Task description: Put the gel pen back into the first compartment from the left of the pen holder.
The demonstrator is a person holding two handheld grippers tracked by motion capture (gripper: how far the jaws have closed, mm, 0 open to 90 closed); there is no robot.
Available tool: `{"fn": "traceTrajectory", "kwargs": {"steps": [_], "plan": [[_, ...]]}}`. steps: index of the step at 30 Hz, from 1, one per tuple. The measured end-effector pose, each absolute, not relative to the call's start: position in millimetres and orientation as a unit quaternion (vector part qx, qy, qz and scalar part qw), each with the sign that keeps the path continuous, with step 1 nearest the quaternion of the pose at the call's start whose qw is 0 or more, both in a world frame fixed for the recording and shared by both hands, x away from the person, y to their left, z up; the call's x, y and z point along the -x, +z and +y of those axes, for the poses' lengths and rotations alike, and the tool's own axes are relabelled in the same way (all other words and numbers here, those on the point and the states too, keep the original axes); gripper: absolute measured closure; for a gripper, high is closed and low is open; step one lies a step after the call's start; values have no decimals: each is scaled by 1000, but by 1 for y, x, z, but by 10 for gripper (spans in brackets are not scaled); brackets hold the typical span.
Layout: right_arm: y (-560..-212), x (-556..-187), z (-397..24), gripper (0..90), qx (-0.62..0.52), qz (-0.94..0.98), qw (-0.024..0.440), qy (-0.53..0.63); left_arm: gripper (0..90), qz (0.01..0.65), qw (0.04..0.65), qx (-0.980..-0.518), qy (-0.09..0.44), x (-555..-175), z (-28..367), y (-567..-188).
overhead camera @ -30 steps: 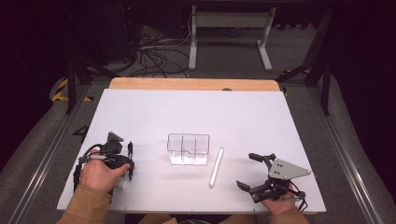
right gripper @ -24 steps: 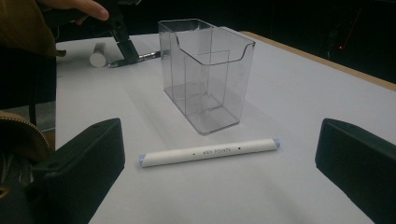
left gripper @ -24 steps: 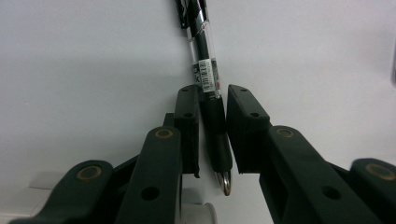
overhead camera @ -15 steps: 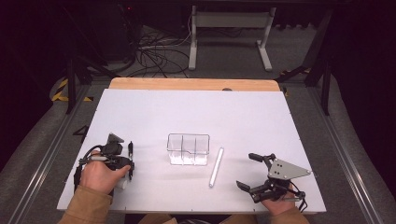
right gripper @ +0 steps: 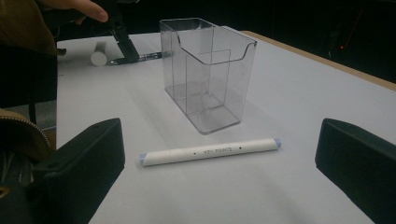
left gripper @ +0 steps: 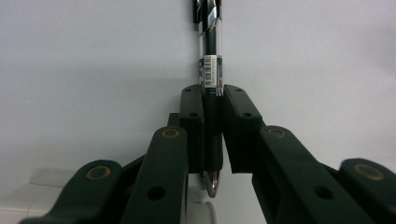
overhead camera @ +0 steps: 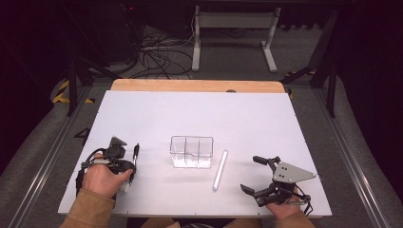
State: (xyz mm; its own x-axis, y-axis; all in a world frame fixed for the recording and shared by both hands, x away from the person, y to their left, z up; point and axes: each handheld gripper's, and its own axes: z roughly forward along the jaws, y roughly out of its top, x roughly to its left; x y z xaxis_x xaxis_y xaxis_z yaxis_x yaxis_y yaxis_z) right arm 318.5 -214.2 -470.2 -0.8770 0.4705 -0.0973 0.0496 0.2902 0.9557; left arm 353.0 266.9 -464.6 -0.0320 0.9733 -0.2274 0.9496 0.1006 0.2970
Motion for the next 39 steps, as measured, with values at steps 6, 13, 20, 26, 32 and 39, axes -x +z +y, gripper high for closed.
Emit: {"fn": "traceTrajectory", "kwargs": {"steps": [6, 13, 20, 26, 32, 39], "plan": [[-470, -318, -215, 21, -166, 782, 184, 572, 795, 715, 196, -671, 33, -353, 267, -463], [-470, -319, -215, 21, -165, 781, 183, 573, 797, 696, 232, -677, 52, -348, 270, -447], [-470, -318, -214, 21, -165, 781, 182, 574, 797, 668, 259, -695, 65, -343, 273, -431], [-470, -318, -214, 21, -167, 780, 184, 574, 797, 652, 272, -704, 70, -339, 275, -422], [-468, -318, -213, 21, -166, 777, 183, 579, 797, 614, 277, -736, 65, -337, 275, -411], [-464, -318, -212, 28, -162, 769, 193, 588, 797, 527, 294, -794, 70, -338, 271, -394]]}}
